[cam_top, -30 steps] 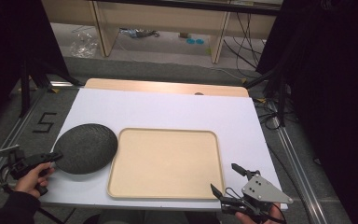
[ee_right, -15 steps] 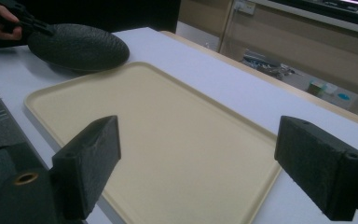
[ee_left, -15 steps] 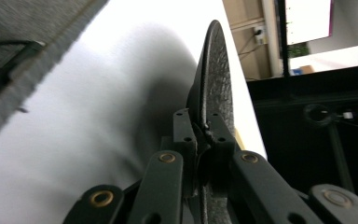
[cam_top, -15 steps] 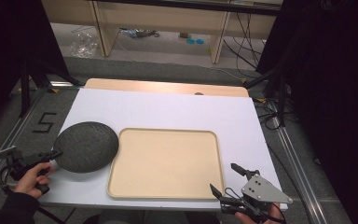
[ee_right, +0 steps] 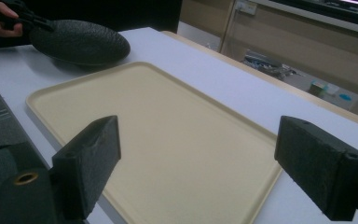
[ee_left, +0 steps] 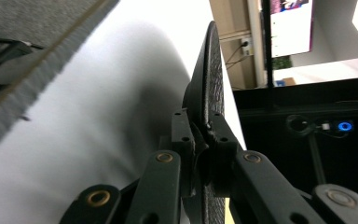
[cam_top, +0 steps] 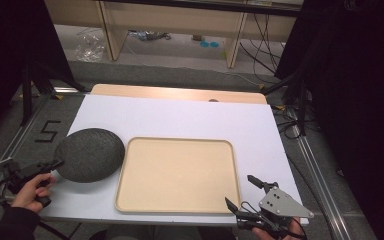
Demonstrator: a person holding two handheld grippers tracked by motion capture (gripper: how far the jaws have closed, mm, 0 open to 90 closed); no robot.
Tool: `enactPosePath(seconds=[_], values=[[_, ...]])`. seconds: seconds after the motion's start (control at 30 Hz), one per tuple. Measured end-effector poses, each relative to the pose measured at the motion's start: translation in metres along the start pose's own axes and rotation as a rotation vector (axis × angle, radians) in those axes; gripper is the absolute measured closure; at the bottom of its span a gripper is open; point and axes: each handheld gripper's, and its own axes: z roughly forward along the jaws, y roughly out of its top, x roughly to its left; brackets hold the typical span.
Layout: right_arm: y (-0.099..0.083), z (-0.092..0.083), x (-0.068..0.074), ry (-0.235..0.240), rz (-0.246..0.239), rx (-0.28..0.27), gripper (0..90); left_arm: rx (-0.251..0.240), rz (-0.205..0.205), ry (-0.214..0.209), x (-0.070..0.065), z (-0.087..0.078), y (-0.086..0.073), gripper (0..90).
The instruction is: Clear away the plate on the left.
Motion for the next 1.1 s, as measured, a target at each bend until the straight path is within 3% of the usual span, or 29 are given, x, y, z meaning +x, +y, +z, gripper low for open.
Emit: enactPosePath(seconds=[0.07,0.33,0.43,0.6,0.63,0.77,0.87,1.1], values=[[0.0,0.0,0.0,0.002,-0.001,-0.002,15.5,0.013,0.015,-0.023,-0.004,0.001,-0.001,84.2],[-0.001,0.0,-0.001,0.003,-0.003,0.013,15.4,0.051,-0.017,-0.1,-0.017,0.011,-0.014,84.2],[0.0,0.0,0.0,0.001,0.0,0.005,15.5,0.061,-0.011,-0.109,-0.022,0.013,-0.017,84.2],[0.0,0.0,-0.001,-0.001,0.002,0.007,15.5,0.08,-0.01,-0.157,-0.033,0.019,-0.028,83.6],[0.0,0.001,-0.001,-0.002,-0.004,0.007,15.5,0.1,0.007,-0.171,-0.039,0.023,-0.031,83.3],[0.0,0.0,-0.001,0.001,-0.005,0.009,15.4,0.126,0.014,-0.163,-0.045,0.027,-0.038,83.3],[-0.001,0.001,-0.001,0.0,-0.005,0.009,15.4,0.165,0.05,-0.171,-0.054,0.035,-0.049,83.2],[-0.001,-0.001,-0.001,-0.005,-0.004,0.008,15.4,0.224,0.062,-0.189,-0.062,0.049,-0.065,82.9]])
